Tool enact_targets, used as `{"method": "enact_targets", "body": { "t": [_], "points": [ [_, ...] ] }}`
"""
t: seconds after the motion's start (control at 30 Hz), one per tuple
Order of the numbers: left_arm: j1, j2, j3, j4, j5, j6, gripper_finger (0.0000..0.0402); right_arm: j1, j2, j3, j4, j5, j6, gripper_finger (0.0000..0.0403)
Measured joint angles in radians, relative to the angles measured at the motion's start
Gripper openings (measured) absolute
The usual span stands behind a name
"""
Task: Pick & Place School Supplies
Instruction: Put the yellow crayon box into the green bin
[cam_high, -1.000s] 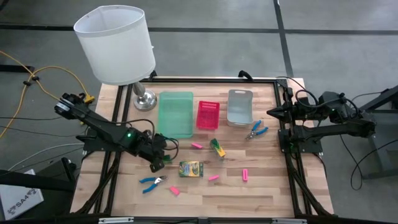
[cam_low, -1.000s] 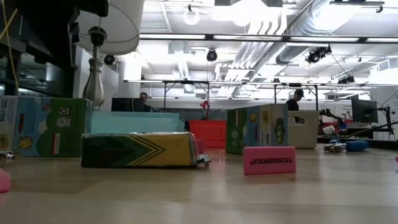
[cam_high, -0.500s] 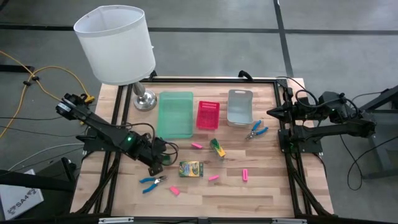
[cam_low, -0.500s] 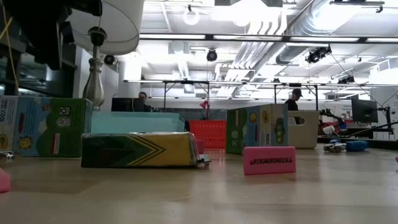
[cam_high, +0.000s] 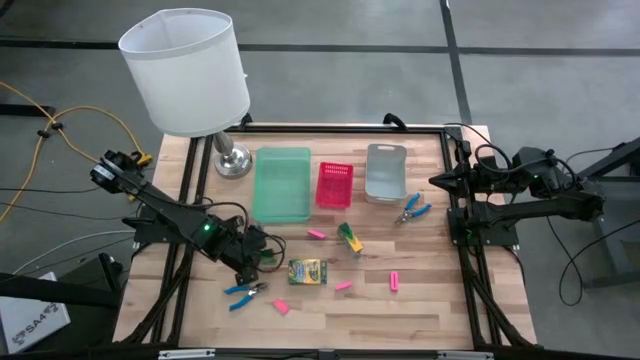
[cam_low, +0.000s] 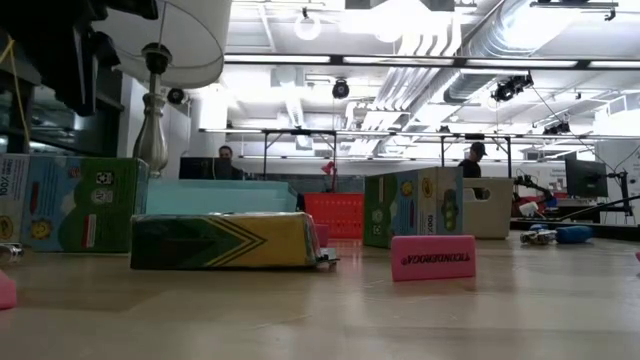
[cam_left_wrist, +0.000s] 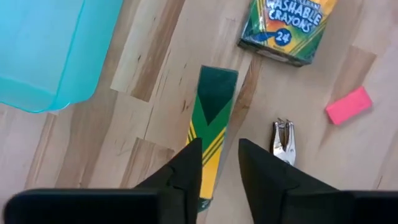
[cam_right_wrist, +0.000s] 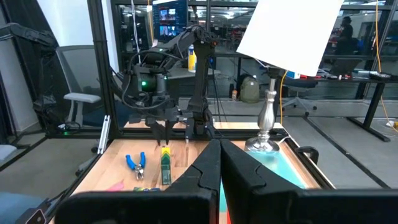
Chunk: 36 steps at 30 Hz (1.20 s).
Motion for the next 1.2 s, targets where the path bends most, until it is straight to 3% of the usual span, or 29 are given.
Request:
{"method": "enact_targets", "body": {
  "t": [0.67,1.2],
  "points": [
    [-0.030,0.102,-0.001,0.002,0.001,0.040,0.0175,0.000,0.000,0.000,0.000,0.000,0.000,0.0002],
    [0.013,0.105,-0.001,0.002,0.023,0.152,0.0180,0.000,0.000,0.000,0.000,0.000,0.000,0.0002]
  ]
}}
